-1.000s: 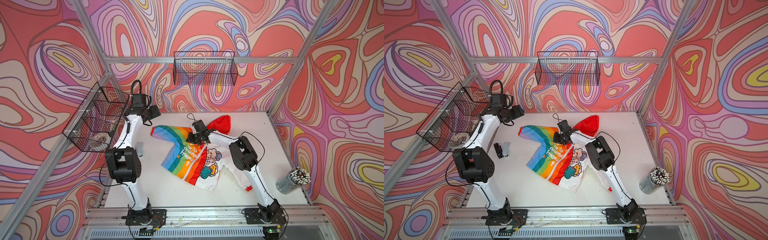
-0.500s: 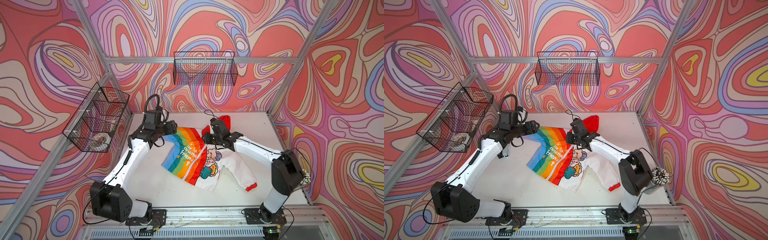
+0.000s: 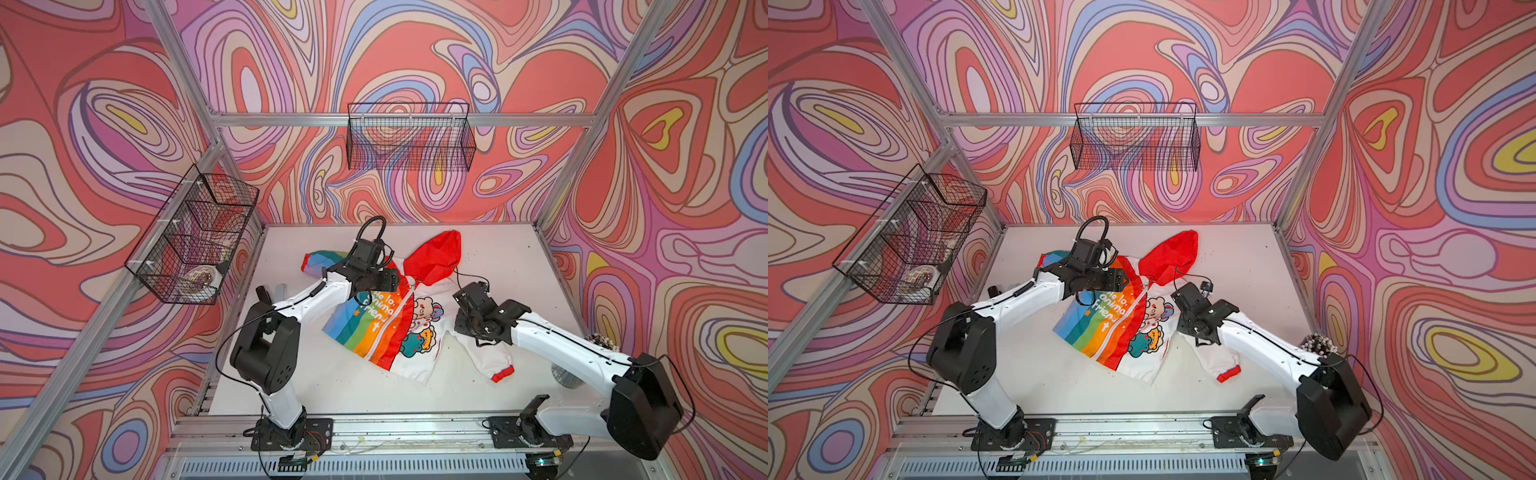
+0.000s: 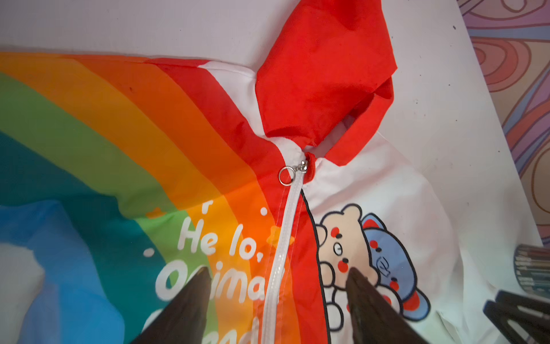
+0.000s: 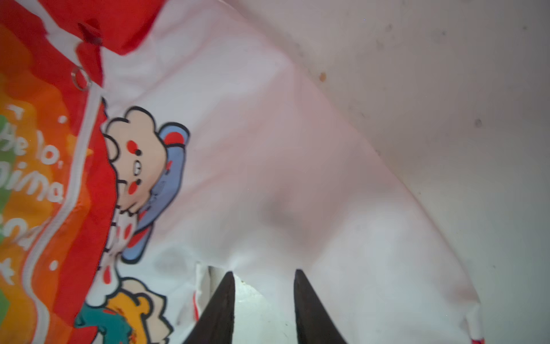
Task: Unzip the jacket
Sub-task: Flatten out the jacket at the center of the board.
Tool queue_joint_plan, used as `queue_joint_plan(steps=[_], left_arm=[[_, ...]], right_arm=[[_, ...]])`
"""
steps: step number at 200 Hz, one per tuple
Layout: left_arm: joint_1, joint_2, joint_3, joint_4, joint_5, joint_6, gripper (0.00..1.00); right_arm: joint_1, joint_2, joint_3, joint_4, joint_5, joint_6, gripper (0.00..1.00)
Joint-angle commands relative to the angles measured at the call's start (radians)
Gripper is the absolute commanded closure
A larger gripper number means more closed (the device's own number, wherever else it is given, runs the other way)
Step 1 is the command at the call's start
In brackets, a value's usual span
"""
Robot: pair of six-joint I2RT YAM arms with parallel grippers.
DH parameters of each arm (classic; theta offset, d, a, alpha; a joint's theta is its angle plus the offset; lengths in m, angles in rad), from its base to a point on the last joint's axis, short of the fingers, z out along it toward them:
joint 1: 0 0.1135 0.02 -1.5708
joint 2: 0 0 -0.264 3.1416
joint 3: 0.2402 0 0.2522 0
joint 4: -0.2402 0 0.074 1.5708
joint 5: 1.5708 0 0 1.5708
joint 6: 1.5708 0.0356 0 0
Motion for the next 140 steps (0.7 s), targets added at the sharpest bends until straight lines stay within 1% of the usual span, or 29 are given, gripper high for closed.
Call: queue_joint_plan(steps=[1,27,51,87,102,140], left_arm=[[0.001,0.086,0.112,0.003,-0.002,-0.009,0.29],[0.001,0.202,0.202,-0.055,0.000,-0.039,0.30],[0.001,0.259,0.221,-0.068,0.020,-0.060,0.30],[0.004,0.299,0.224,-0.078,0.008,-0.074,0.29],[0.014,0.310,0.231,-0.091,0.026,-0.076,0.29],[0.036,0.328,0.216,-0.116,0.015,-0.072,0.28]], right_arm=[[0.004,-0.017,-0.056,-0.032,0.011,0.090,0.67],[0.005,0.001,-0.095,0.030,-0.053,0.100,0.67],[0.004,0.018,-0.114,0.064,-0.060,0.104,0.69],[-0.002,0.066,-0.117,0.097,-0.066,0.079,0.69],[-0.004,0.085,-0.117,0.118,-0.076,0.077,0.69],[-0.011,0.146,-0.115,0.171,-0.098,0.052,0.69]])
